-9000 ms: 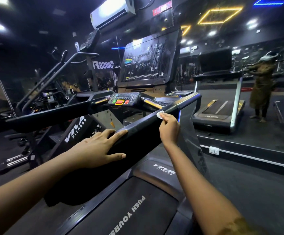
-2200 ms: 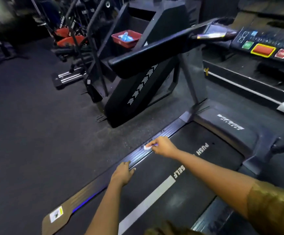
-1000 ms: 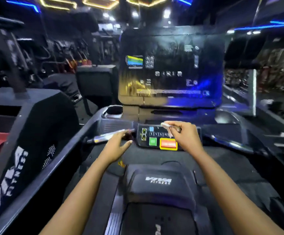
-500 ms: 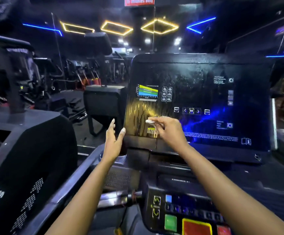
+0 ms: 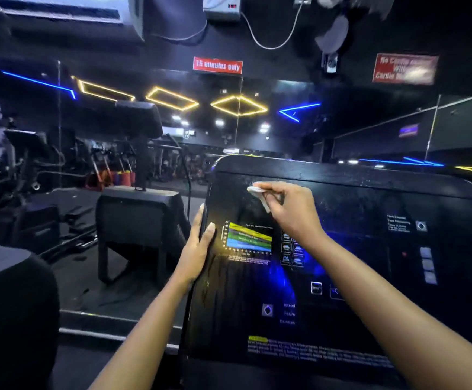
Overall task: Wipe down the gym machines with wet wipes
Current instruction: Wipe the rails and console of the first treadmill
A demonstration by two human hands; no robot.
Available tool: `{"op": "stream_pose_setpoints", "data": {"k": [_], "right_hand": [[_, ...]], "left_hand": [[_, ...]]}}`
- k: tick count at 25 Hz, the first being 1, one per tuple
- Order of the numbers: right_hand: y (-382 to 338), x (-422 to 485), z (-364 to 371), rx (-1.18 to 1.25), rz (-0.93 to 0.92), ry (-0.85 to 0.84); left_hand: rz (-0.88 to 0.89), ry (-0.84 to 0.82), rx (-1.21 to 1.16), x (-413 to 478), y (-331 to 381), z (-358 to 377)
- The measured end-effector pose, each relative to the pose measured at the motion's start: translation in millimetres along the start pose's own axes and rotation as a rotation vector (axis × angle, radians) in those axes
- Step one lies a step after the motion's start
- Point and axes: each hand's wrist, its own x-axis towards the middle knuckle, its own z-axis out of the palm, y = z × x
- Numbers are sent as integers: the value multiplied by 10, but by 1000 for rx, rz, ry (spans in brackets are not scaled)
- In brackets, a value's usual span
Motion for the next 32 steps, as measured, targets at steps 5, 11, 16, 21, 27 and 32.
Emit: {"op": "stream_pose_setpoints", "data": {"k": [5, 11, 16, 21, 27, 32], "right_hand": [[-29, 642, 195, -199, -250, 119], [-11, 554, 602, -503, -456, -43], [-24, -190, 745, -616, -672, -95], [20, 140, 516, -488, -751, -110], [149, 779, 494, -645, -655, -140], [650, 448, -8, -658, -406, 45]], "left_hand": [[58, 2, -22, -17, 2, 45], [65, 18, -66, -20, -15, 61], [63, 28, -129, -23, -57, 45], [19, 13, -142, -29, -72, 19], [67, -19, -85, -40, -13, 20], [65, -9, -73, -43, -11, 23]]}}
